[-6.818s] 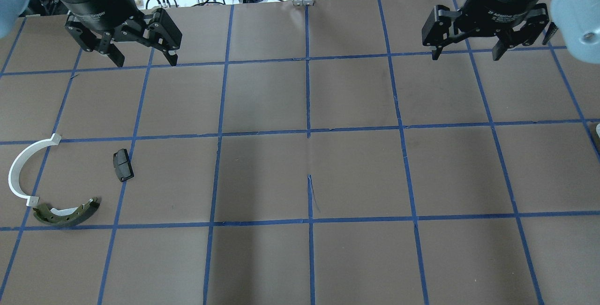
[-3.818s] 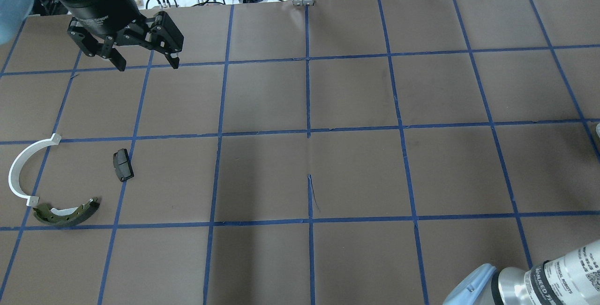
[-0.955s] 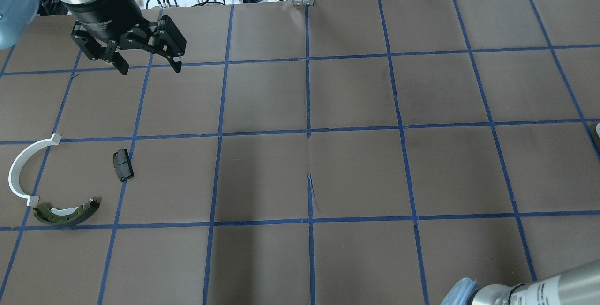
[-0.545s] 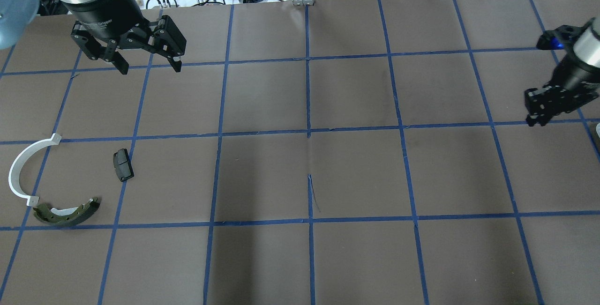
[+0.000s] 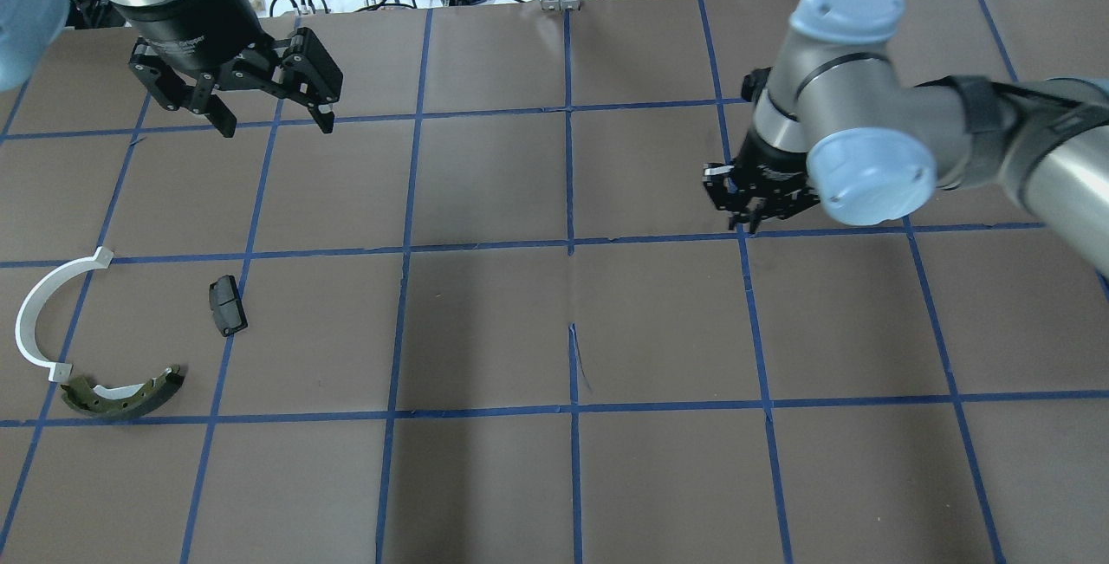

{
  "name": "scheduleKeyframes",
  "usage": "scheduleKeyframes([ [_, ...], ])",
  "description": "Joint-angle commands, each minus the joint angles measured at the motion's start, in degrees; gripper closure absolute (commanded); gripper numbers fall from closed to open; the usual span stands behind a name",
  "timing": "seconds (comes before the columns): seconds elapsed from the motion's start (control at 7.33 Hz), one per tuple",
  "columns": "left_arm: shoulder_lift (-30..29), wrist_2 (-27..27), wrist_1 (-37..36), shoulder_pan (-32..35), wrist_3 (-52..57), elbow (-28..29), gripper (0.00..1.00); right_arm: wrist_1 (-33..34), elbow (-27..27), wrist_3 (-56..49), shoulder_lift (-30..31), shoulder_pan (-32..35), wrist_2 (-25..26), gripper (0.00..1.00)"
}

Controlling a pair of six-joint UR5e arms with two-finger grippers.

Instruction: Place bearing gear from tray to pile

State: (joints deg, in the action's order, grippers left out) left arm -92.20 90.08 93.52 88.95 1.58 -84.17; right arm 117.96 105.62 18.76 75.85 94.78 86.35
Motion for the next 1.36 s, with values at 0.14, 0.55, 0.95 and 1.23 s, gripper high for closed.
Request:
scheduleKeyframes([
  [0.14, 0.00, 0.00, 0.00, -0.09, 0.18, 0.06, 0.00, 18.24, -2.86, 21.89, -12.36, 16.36, -3.11, 0.91],
  [0.55, 0.09, 0.00, 0.00, -0.09, 0.18, -0.02, 0.00, 14.87, -4.20, 21.24, -14.34, 17.11, -1.71, 0.00],
  [0.95, -0.17, -0.35, 0.09, -0.44, 0.35, 0.06, 0.00, -2.30, -4.81, 0.30, -2.79, 3.81, 2.86, 0.00],
  [1.23, -5.50, -1.22, -3.40, 1.82, -4.62, -0.20, 0.00, -12.72, -4.81, -18.13, 5.06, -8.84, 4.26, 0.00],
])
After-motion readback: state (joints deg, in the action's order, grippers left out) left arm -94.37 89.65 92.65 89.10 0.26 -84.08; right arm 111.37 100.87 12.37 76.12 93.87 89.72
